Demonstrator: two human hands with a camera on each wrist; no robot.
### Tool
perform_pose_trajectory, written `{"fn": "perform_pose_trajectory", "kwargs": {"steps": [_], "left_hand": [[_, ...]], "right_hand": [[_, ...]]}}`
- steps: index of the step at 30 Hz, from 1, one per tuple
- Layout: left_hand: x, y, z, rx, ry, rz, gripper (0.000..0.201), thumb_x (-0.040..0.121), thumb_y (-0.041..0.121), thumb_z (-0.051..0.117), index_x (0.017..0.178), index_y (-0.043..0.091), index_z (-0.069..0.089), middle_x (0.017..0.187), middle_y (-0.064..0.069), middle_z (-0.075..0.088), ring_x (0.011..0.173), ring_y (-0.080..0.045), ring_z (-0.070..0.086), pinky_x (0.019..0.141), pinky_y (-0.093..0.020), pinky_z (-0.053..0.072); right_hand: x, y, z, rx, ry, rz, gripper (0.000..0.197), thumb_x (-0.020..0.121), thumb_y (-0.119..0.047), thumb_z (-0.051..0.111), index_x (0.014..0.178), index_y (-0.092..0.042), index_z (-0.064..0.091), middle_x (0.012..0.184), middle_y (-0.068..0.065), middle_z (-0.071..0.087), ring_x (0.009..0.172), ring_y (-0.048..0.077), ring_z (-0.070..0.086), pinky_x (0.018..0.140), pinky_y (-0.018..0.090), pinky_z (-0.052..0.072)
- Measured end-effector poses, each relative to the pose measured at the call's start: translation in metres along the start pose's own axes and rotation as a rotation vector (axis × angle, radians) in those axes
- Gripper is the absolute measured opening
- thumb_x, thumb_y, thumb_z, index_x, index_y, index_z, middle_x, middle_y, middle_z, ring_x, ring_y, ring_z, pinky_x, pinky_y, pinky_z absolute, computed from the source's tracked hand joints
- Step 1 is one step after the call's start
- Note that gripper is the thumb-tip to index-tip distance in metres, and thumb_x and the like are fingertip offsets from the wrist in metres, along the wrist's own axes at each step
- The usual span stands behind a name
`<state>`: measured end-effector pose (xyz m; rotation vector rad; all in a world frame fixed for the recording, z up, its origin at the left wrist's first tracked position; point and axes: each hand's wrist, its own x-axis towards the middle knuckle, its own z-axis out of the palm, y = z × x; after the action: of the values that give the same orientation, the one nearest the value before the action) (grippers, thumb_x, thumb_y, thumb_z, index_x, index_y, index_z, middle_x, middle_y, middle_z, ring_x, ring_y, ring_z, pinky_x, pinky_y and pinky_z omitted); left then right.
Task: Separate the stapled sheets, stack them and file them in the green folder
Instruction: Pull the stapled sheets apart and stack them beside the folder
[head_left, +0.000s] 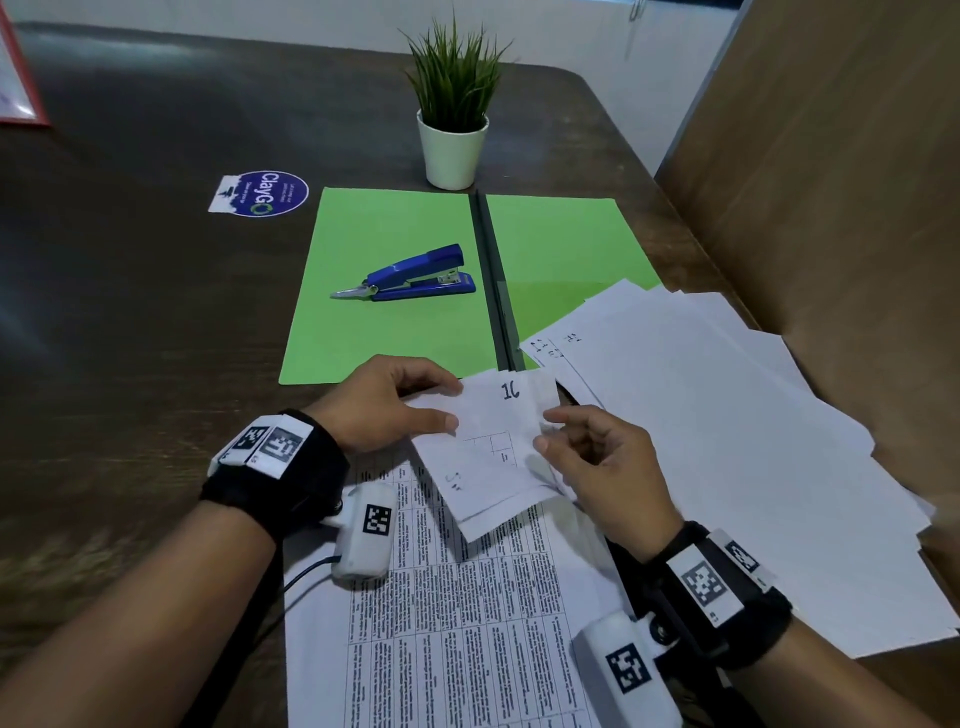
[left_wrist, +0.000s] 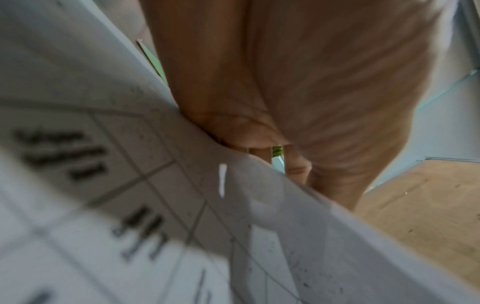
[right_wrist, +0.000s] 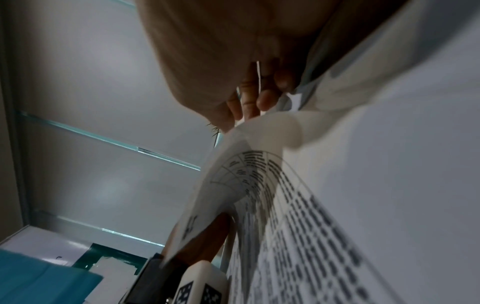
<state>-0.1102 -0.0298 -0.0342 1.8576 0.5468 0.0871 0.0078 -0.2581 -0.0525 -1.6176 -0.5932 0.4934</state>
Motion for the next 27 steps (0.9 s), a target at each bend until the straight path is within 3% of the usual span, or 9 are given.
{"fn": "perform_pose_trajectory", "kwargs": {"steps": [5, 9, 11, 15, 18, 23, 27], "left_hand": [[0.0007, -0.0004, 0.0008, -0.044, 0.000, 0.004, 0.036, 0.071, 0.009, 0.088, 0.102, 0.023, 0.075, 0.106, 0.010, 0.077, 0.102, -0.006, 0.071, 0.098, -0.028, 0.053], [0.0004, 0.0002, 0.0011, -0.031, 0.005, 0.004, 0.038, 0.071, 0.009, 0.088, 0.104, 0.021, 0.074, 0.101, 0.009, 0.077, 0.092, -0.005, 0.071, 0.088, -0.026, 0.055], [0.0008, -0.0009, 0.0007, -0.028, 0.003, 0.001, 0.033, 0.071, 0.011, 0.088, 0.101, 0.019, 0.076, 0.099, 0.006, 0.078, 0.092, -0.010, 0.072, 0.087, -0.028, 0.057], [0.0018, -0.0013, 0.0014, -0.033, 0.014, -0.003, 0.011, 0.073, 0.012, 0.086, 0.081, 0.009, 0.079, 0.089, -0.006, 0.078, 0.081, -0.017, 0.070, 0.085, -0.032, 0.055], [0.0016, -0.0018, 0.0024, -0.044, 0.014, 0.002, 0.014, 0.074, 0.016, 0.084, 0.079, 0.004, 0.079, 0.091, -0.013, 0.077, 0.079, -0.019, 0.068, 0.079, -0.030, 0.055], [0.0015, -0.0008, 0.0021, -0.041, -0.009, -0.002, 0.011, 0.080, 0.018, 0.081, 0.080, 0.007, 0.080, 0.088, -0.009, 0.078, 0.080, -0.018, 0.068, 0.080, -0.028, 0.053], [0.0018, 0.0010, 0.0010, 0.009, -0.024, -0.048, 0.007, 0.078, 0.021, 0.084, 0.076, 0.015, 0.081, 0.081, -0.003, 0.078, 0.072, -0.012, 0.067, 0.073, -0.028, 0.052]], "right_hand": [[0.0018, 0.0037, -0.0017, -0.013, 0.000, 0.013, 0.024, 0.081, -0.001, 0.077, 0.093, -0.021, 0.074, 0.075, 0.000, 0.066, 0.070, 0.012, 0.058, 0.073, 0.026, 0.052], [0.0014, 0.0029, -0.0025, -0.033, -0.004, 0.014, 0.023, 0.081, -0.003, 0.078, 0.092, -0.022, 0.075, 0.079, 0.004, 0.067, 0.072, 0.014, 0.059, 0.075, 0.029, 0.052], [0.0016, 0.0028, -0.0021, -0.038, -0.004, 0.008, 0.024, 0.080, -0.003, 0.079, 0.092, -0.024, 0.075, 0.078, 0.003, 0.067, 0.072, 0.015, 0.058, 0.075, 0.030, 0.052], [0.0014, 0.0042, -0.0038, -0.035, -0.021, 0.014, 0.024, 0.079, -0.005, 0.080, 0.091, -0.024, 0.074, 0.075, -0.001, 0.065, 0.069, 0.014, 0.057, 0.064, 0.029, 0.049], [0.0007, 0.0056, -0.0043, -0.051, -0.025, 0.028, 0.020, 0.077, -0.006, 0.082, 0.088, -0.022, 0.075, 0.073, -0.003, 0.065, 0.066, 0.012, 0.055, 0.056, 0.025, 0.045], [0.0001, 0.0028, -0.0033, -0.079, -0.036, 0.028, 0.014, 0.079, -0.006, 0.081, 0.077, -0.019, 0.076, 0.062, -0.010, 0.065, 0.050, 0.001, 0.052, 0.051, 0.014, 0.041], [-0.0008, 0.0011, -0.0033, -0.101, -0.032, 0.001, 0.021, 0.080, -0.005, 0.079, 0.067, -0.022, 0.077, 0.060, -0.009, 0.065, 0.048, 0.002, 0.052, 0.051, 0.015, 0.040]]}}
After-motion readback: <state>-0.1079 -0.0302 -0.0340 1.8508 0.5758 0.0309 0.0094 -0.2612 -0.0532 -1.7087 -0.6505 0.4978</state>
